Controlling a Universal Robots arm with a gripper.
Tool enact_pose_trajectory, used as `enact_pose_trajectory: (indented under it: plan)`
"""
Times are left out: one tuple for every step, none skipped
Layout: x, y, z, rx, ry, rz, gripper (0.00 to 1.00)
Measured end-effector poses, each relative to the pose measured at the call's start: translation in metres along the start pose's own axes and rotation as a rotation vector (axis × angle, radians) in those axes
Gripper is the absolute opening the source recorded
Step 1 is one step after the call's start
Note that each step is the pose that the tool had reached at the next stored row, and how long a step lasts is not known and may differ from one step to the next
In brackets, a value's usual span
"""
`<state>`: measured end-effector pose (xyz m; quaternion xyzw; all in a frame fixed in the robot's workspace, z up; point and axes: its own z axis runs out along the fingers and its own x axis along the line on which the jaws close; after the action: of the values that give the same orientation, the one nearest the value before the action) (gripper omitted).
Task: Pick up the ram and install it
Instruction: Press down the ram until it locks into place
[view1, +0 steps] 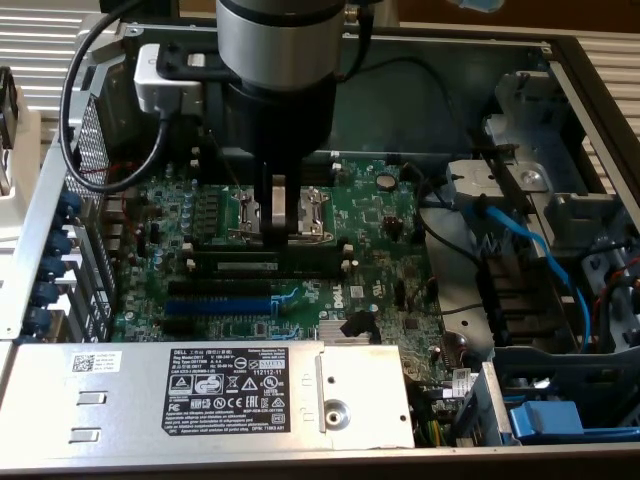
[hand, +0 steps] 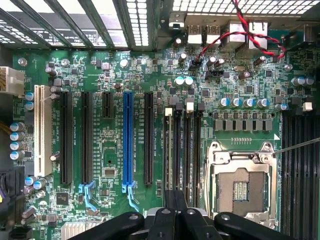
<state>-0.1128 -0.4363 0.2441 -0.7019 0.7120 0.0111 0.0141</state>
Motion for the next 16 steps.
enact_pose_trajectory:
  plan:
    - [-0.0001, 0.0000, -0.0017, 0.0000, 0.0000, 0.000, 0.10]
    - [-0.0001, 0.0000, -0.0027, 0.0001, 0.0000, 0.000, 0.10]
    - [-0.0001, 0.0000, -0.0027, 0.0001, 0.0000, 0.000, 0.10]
    - [-0.0001, 0.0000, -0.0027, 0.0001, -0.0001, 0.000, 0.10]
    - [-0.0001, 0.0000, -0.0027, 0.0001, -0.0001, 0.000, 0.10]
    - [-0.0001, 0.0000, -0.0027, 0.0001, 0.0000, 0.000, 0.10]
    - [-0.0001, 0.0000, -0.0027, 0.0001, 0.0000, 0.000, 0.10]
    - [-0.0001, 0.0000, -0.0028, 0.0000, 0.0000, 0.000, 0.10]
    - [-0.0001, 0.0000, -0.0027, 0.0001, -0.0001, 0.001, 0.10]
    - [-0.0001, 0.0000, -0.0028, 0.0003, 0.0000, 0.009, 0.10]
    - [-0.0001, -0.0001, -0.0028, 0.0009, 0.0001, 0.023, 0.10]
    - [-0.0001, -0.0001, -0.0027, 0.0014, 0.0001, 0.038, 0.10]
    - [-0.0001, 0.0000, -0.0027, 0.0019, 0.0002, 0.054, 0.10]
    - [-0.0001, 0.0000, -0.0027, 0.0025, 0.0003, 0.070, 0.10]
    - [-0.0001, 0.0000, -0.0027, 0.0031, 0.0004, 0.085, 0.10]
    - [-0.0001, 0.0000, -0.0027, 0.0036, 0.0004, 0.101, 0.10]
